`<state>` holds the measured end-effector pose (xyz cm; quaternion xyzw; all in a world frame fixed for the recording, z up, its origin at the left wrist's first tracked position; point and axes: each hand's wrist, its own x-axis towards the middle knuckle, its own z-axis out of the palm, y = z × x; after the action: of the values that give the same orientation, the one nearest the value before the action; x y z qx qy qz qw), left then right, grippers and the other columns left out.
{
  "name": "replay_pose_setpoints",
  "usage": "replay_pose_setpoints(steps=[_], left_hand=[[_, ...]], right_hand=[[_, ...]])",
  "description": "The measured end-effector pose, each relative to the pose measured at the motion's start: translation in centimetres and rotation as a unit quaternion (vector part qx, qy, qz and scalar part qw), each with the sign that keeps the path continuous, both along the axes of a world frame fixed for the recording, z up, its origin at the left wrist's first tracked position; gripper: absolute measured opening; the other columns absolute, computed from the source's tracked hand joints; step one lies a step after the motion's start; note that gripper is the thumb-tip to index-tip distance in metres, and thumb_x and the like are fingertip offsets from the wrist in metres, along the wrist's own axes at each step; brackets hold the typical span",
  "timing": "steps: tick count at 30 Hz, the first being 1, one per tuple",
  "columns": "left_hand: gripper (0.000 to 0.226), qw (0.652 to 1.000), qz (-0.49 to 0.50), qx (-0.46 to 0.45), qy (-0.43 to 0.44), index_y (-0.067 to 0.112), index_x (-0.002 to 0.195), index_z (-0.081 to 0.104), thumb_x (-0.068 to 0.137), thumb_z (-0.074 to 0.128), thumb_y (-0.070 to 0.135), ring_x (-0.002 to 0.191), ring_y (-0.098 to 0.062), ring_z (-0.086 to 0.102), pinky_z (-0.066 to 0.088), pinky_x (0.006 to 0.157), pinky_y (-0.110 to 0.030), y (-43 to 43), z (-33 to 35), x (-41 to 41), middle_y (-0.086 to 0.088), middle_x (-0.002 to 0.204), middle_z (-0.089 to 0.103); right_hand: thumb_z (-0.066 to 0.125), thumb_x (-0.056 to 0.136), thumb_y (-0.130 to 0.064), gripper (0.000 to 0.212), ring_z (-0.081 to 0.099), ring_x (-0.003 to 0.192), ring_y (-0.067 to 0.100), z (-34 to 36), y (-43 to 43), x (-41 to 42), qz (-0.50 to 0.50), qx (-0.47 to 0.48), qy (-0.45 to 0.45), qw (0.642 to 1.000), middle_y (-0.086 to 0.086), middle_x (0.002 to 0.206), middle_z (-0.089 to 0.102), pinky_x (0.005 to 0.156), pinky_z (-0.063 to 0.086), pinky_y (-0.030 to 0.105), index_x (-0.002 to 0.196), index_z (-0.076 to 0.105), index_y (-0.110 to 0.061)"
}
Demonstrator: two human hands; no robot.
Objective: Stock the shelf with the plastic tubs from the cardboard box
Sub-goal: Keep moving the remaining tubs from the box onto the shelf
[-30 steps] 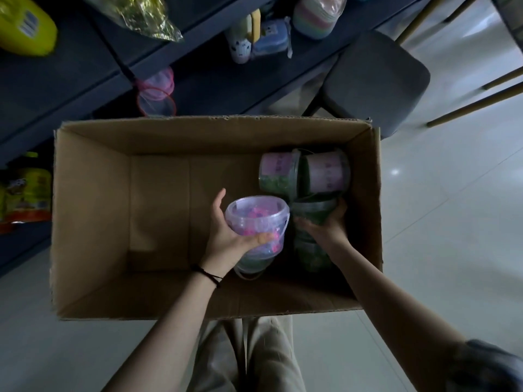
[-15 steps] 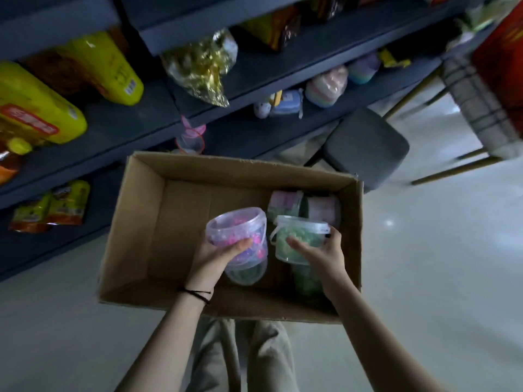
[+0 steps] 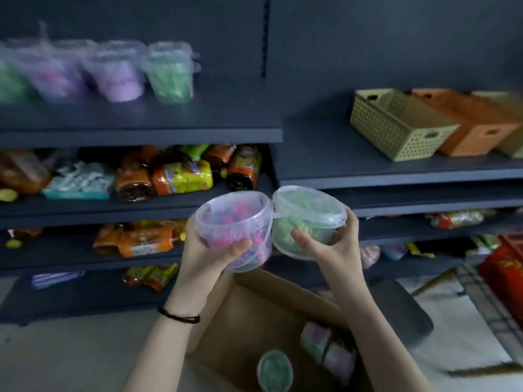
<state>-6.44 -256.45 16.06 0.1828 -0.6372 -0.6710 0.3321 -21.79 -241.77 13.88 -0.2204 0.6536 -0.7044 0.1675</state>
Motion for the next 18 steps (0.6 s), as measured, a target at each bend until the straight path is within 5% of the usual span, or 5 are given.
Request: replay_pose_setpoints(steps=[5, 12, 18], left_hand=[[0.112, 0.993, 0.110, -0.005, 0.031, 0.021, 0.130, 0.049, 0.033, 0.091, 0.058, 0.116, -0.016, 0.058, 0.053, 0.088, -0.034, -3.5, 7.5, 5.4, -0.004, 0.129, 0.058], [0.097, 0.972, 0.215, -0.045, 0.081, 0.042, 0.124, 0.049, 0.036, 0.090, 0.047, 0.110, 0.004, 0.057, 0.051, 0.081, -0.014, -10.9, 11.6, 15.5, 0.024, 0.117, 0.061], [0.117, 0.951, 0.298, -0.055, 0.065, 0.037, 0.136, 0.042, 0.030, 0.091, 0.053, 0.113, 0.003, 0.055, 0.050, 0.090, -0.028, -20.8, 12.2, 26.8, 0.016, 0.129, 0.054]], right_hand=[[0.090, 0.055, -0.037, 0.094, 0.060, 0.114, 0.006, 8.5, -5.9, 3.8, 0.070, -0.069, 0.057, 0.994, -0.019, 0.119, 0.059, 0.088, 0.055, 0.031, 0.133, 0.037, -0.032], [0.090, 0.050, -0.045, 0.104, 0.057, 0.115, 0.001, 14.1, -14.4, 11.0, 0.111, -0.114, 0.091, 0.983, -0.020, 0.127, 0.056, 0.091, 0.053, 0.025, 0.138, 0.034, -0.038], [0.089, 0.046, -0.049, 0.111, 0.053, 0.120, 0.004, 15.1, -22.5, 18.1, 0.126, -0.094, 0.098, 0.983, -0.015, 0.134, 0.050, 0.100, 0.049, 0.038, 0.140, 0.030, -0.041]])
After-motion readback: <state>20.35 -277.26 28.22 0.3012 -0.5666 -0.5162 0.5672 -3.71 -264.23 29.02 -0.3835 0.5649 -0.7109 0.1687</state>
